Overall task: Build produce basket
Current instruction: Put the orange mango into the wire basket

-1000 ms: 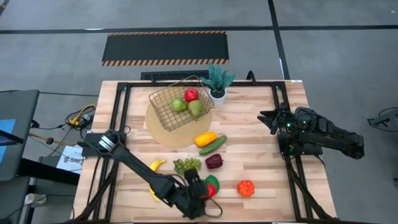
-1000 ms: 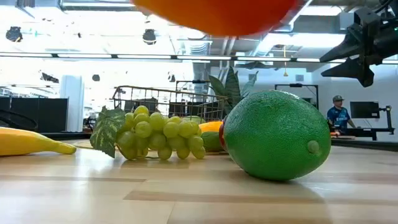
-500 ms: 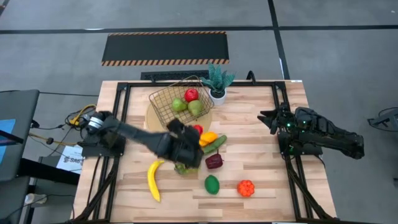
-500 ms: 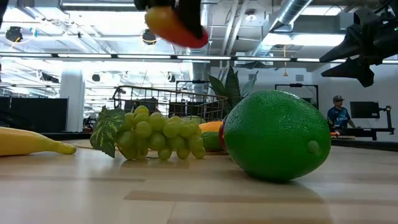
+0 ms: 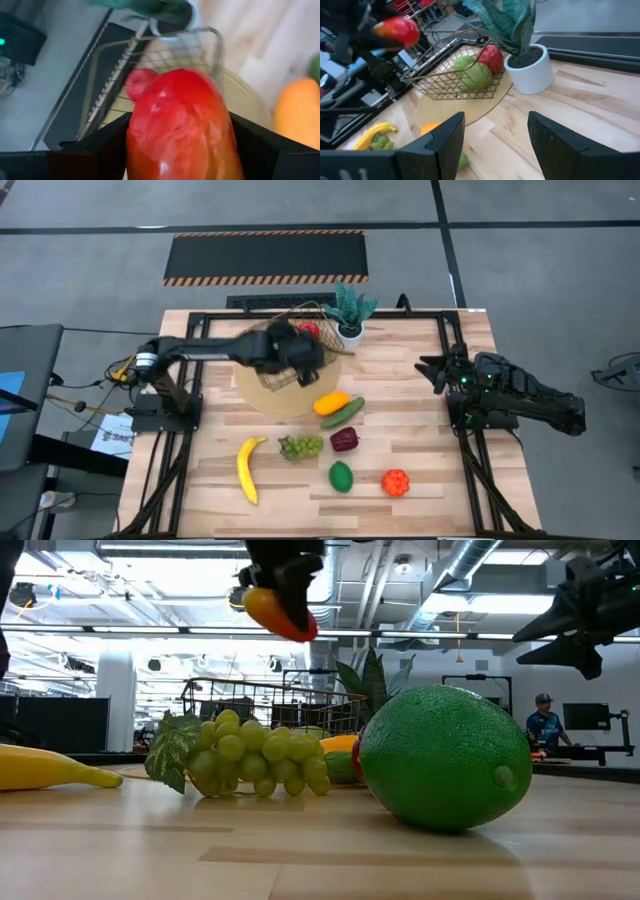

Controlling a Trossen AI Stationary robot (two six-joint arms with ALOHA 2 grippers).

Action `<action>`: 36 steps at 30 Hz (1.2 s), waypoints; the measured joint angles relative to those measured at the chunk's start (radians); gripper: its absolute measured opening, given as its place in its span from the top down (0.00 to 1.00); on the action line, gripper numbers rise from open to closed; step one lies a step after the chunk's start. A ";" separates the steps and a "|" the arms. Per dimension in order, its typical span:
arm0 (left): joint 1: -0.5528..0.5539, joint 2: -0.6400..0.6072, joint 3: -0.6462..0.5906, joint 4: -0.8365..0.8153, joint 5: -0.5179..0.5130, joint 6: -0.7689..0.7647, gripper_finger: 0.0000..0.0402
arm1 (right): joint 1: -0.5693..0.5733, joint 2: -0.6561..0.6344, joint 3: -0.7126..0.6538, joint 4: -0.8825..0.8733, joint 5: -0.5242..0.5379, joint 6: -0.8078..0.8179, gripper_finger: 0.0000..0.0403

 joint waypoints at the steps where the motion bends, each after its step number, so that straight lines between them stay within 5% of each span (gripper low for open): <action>1: 0.018 -0.029 -0.019 0.020 0.002 0.000 0.34 | 0.000 0.000 0.000 0.001 0.006 0.000 0.40; 9: 0.081 -0.340 -0.413 0.446 0.123 0.090 0.34 | 0.000 0.000 0.000 -0.002 0.006 0.004 0.40; 15: 0.122 -0.398 -0.643 0.688 0.210 0.161 0.33 | 0.000 0.000 0.000 -0.001 0.030 0.008 0.40; 36: 0.221 -0.165 -0.706 0.725 0.393 0.230 0.33 | 0.000 0.000 0.000 0.002 0.084 0.038 0.40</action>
